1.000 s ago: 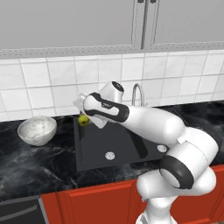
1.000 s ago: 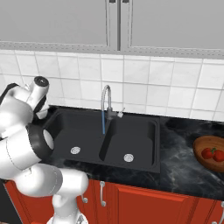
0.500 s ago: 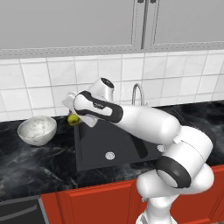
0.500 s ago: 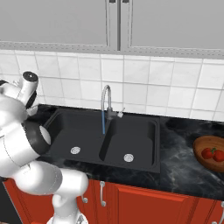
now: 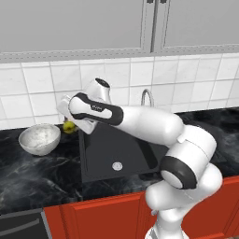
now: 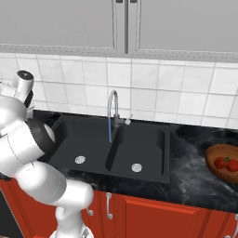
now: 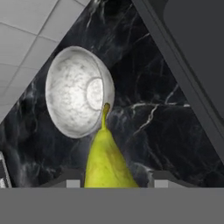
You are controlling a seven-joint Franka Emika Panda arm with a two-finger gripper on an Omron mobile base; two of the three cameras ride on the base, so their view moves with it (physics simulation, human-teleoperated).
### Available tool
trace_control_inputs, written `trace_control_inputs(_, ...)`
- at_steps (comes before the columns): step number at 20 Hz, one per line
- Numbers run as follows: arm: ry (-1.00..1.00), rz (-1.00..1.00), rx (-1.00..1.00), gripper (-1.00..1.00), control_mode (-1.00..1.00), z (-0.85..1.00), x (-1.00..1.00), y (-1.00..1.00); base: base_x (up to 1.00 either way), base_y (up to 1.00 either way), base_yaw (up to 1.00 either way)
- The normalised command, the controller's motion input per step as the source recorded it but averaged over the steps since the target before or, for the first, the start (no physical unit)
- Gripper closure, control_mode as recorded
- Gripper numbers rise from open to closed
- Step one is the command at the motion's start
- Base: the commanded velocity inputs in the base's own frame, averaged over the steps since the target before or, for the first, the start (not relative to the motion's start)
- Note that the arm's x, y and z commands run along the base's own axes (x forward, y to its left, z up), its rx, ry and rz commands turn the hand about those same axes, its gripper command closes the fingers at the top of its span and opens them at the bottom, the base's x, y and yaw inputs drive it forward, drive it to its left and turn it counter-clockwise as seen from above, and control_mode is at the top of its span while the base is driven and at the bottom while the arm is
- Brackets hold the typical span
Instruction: Pick the bell peppers from the sink and place them in one bowl. Place the pear in the other bowl. Then turn off the sink faucet.
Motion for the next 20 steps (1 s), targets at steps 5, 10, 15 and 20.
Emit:
trace_control_inputs(5,-0.02,-0.05,-0.09,1.00,-1.00,0.00,0.01,0.05,0.00,0.00,0.00)
trace_control_inputs(10,-0.11,-0.12,-0.07,1.00,-1.00,0.00,0.08,0.05,0.00,0.00,0.00)
trace_control_inputs(15,-0.08,-0.09,-0.02,1.00,-1.00,0.00,0.14,0.13,0.00,0.00,0.00)
trace_control_inputs(20,0.00,-0.09,0.00,1.00,-1.00,0.00,0.17,0.19,0.00,0.00,0.00)
